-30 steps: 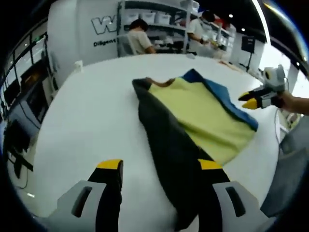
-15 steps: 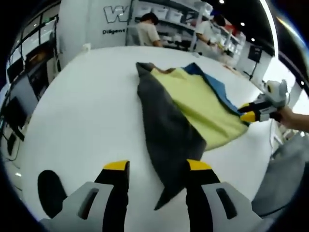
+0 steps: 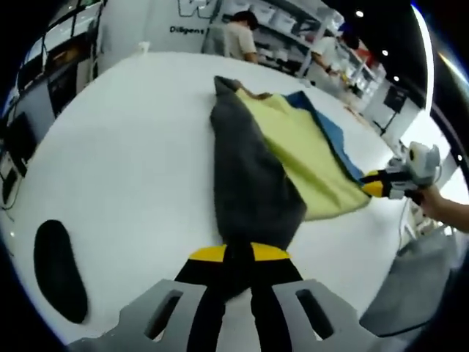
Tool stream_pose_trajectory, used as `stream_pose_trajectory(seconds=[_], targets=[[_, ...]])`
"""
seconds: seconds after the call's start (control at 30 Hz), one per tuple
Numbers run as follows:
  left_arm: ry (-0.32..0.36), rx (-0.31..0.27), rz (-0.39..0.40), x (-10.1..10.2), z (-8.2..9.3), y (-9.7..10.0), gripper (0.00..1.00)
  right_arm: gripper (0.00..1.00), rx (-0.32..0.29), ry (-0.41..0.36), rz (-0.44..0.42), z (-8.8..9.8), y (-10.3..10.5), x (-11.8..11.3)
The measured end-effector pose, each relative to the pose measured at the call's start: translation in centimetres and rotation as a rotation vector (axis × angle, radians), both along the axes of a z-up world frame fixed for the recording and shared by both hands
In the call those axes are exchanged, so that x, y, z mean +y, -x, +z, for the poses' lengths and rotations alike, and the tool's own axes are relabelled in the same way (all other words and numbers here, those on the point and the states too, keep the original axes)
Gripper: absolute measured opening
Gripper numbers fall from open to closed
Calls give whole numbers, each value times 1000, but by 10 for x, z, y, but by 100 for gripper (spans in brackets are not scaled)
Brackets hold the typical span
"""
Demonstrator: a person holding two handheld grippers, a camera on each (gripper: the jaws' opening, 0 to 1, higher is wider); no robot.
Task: Fold the garment on the visible template until the final outline fits inside the template.
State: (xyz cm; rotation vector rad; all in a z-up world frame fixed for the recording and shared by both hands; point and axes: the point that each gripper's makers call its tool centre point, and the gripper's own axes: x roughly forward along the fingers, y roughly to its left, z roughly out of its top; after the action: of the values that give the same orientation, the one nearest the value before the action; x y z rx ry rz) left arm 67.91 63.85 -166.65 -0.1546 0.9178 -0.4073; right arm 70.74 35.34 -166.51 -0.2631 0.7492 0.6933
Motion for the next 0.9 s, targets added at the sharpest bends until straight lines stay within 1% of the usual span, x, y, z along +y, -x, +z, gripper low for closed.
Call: stream_pose_trajectory(seconds=[0.1, 0.27, 0.33, 0.4, 0.47, 0.5, 0.57, 0.6, 0.7, 0.77, 0.87, 0.9], targets=[[23, 20, 9, -1, 1, 1, 0, 0, 4, 4, 7, -1, 1, 0], [36, 17, 13, 1, 4, 2, 0, 0, 0, -12, -3, 3, 0, -2], [32, 15, 13, 2, 5, 2, 0, 0, -16, -15, 9, 7, -1, -2], [25, 12, 17, 6, 8, 1, 0, 0, -17, -19, 9, 9, -2, -4], [19, 8, 21, 8, 11, 0, 0, 0, -19, -24, -2, 11, -4, -8], [8, 3, 19, 12, 13, -3, 0, 0, -36, -11, -9, 15, -6, -11], [-3, 5, 15, 16, 15, -6, 0, 0, -39, -14, -15, 19, -9, -14], [-15, 0, 14, 21, 19, -9, 0, 0, -46, -19, -21, 24, -13, -19], [-36, -19, 15, 33, 30, -21, 0, 0, -42, -46, -48, 31, -19, -28], [-59, -33, 14, 44, 37, -30, 0, 0, -47, -50, -58, 37, -21, -34], [-109, -56, 12, 65, 49, -49, 0, 0, -60, -51, -84, 43, -32, -49], [-115, -59, 11, 68, 51, -51, 0, 0, -62, -50, -87, 45, -34, -52]])
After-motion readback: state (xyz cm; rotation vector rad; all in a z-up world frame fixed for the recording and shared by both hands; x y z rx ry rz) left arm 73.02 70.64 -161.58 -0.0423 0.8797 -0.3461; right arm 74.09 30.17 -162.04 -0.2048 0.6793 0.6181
